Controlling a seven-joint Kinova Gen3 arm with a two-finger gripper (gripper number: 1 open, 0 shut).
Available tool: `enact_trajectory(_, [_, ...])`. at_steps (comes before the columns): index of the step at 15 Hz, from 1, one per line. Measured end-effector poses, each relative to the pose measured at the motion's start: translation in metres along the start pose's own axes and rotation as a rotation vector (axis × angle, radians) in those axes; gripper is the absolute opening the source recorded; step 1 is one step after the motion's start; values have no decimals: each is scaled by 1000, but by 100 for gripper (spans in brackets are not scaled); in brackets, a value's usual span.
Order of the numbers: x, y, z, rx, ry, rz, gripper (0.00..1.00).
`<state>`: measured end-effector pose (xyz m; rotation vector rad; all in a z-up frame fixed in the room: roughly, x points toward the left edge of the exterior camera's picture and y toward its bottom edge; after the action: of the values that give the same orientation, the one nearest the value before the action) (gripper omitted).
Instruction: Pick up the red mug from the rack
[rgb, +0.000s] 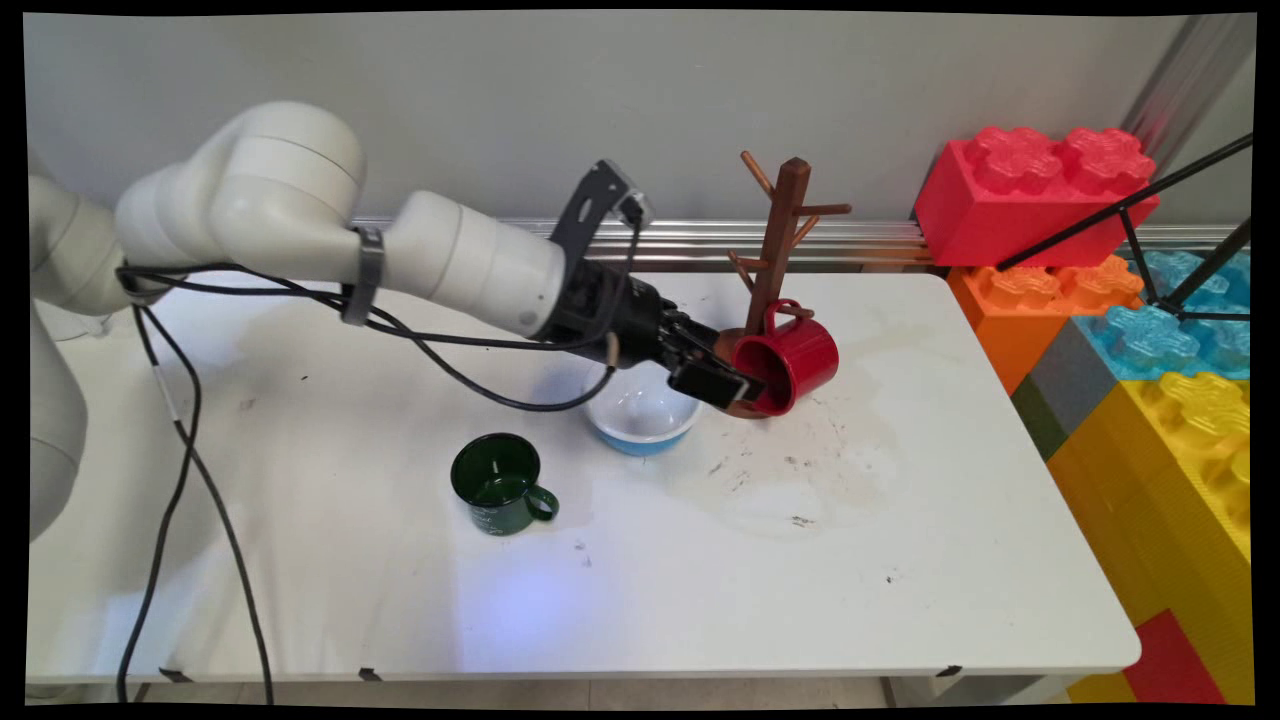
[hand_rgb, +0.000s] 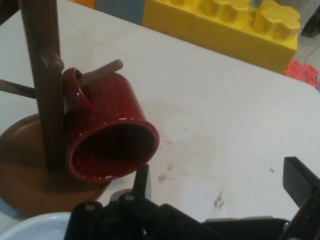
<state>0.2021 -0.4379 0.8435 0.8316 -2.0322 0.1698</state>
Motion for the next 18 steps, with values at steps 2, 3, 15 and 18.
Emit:
enact_trajectory(2, [-1,2,9,7,6,-28,100])
enact_trajectory(3, [-1,3,12,11,7,-41,100])
enact_trajectory(15, [-14,9,69,88,11,-266,100])
enact_trajectory(18, [-14,7,85,108,27,-308,100])
